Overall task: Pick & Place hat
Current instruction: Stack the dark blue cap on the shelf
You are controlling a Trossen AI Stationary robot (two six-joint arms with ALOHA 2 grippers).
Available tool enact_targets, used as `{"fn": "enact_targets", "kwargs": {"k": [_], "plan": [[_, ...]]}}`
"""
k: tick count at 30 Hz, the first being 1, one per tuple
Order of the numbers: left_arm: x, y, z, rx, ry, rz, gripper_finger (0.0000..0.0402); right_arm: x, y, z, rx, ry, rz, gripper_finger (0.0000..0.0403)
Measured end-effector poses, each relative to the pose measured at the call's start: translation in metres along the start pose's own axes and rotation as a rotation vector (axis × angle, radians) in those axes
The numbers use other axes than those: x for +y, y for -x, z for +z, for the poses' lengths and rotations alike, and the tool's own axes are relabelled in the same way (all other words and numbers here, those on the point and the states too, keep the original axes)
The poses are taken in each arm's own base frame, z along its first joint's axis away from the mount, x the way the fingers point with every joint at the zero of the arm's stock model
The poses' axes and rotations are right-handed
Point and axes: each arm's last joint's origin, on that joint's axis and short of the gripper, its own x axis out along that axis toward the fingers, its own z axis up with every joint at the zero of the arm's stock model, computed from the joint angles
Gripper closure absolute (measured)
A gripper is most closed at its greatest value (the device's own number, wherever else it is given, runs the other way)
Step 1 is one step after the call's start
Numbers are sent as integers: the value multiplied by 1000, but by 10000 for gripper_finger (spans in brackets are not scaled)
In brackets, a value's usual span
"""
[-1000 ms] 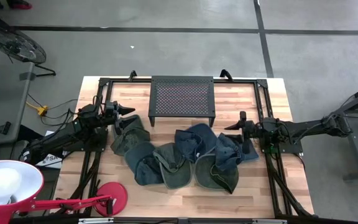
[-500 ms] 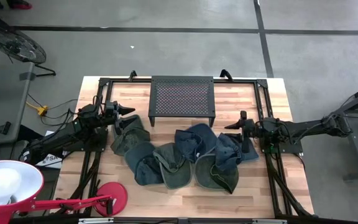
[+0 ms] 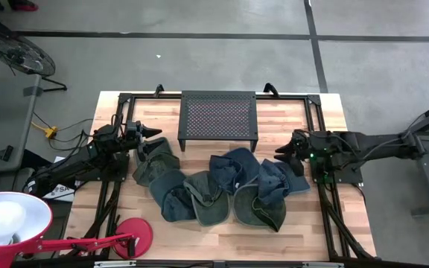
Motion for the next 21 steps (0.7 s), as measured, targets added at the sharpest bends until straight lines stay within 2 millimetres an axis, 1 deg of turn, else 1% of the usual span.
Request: {"fn": "enact_targets", "kwargs": {"k": [4, 10, 16, 21], "plan": [[0, 0, 0, 0, 0, 0, 126, 10, -1, 16, 110, -125, -104, 263], [0, 0, 0, 0, 0, 0, 126, 20, -8, 30, 264, -309, -280, 263], [0, 0, 0, 0, 0, 0, 126, 38, -29, 41, 340, -359, -312, 263], [0, 0, 0, 0, 0, 0, 126, 54, -49, 38, 475, -376, -379, 256]]}}
